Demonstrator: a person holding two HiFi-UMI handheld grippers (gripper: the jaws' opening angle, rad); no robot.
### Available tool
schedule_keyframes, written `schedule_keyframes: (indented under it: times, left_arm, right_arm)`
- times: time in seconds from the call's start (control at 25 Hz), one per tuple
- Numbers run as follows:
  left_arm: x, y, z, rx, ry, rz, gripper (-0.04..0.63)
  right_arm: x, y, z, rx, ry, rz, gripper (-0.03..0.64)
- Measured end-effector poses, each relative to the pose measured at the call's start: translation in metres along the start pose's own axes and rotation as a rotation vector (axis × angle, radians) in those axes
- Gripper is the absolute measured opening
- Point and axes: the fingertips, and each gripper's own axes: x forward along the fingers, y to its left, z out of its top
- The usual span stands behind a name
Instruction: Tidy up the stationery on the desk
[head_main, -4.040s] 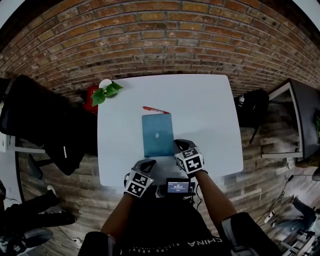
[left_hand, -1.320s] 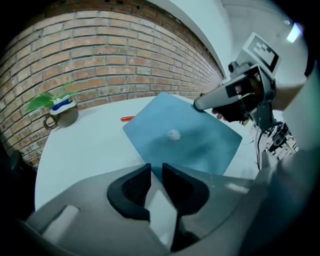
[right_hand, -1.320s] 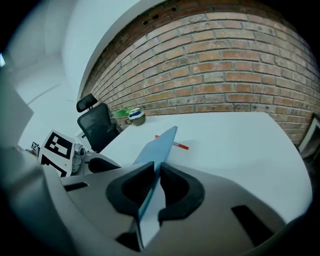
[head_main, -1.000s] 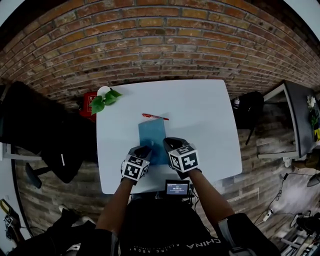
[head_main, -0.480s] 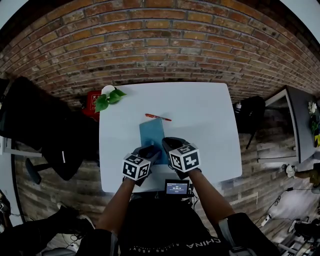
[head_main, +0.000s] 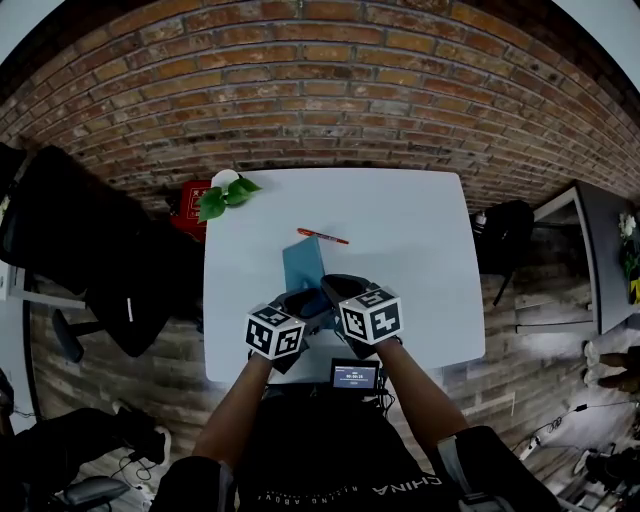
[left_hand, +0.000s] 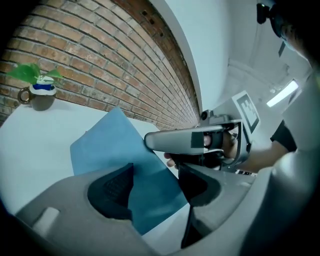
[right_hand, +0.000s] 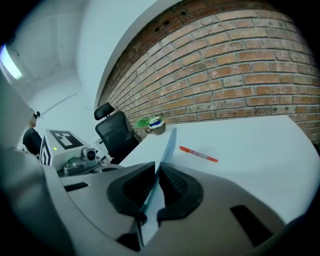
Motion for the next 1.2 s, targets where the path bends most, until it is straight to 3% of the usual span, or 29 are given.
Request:
schedule_keyframes:
  times: [0.44, 0.92, 1.2]
  left_arm:
    - [-0.017, 0.006, 0.006, -0.034, 0.005, 0.049, 0.268]
    - [-0.032, 0.008, -0.006, -0.139, -0.03, 0.023, 0.123]
    - [-0.034, 0.015, -0.014, -0.215, -0.067, 0.01, 0.086]
  right_arm:
    - [0.007, 0.027, 0.01, 0.019, -0.017, 0.085, 0.028]
    - [0.019, 0.037, 0.003, 0.023, 0.012, 0.112, 0.014]
    - [0.024, 0.033, -0.003, 0.018, 0.026, 0.109, 0.011]
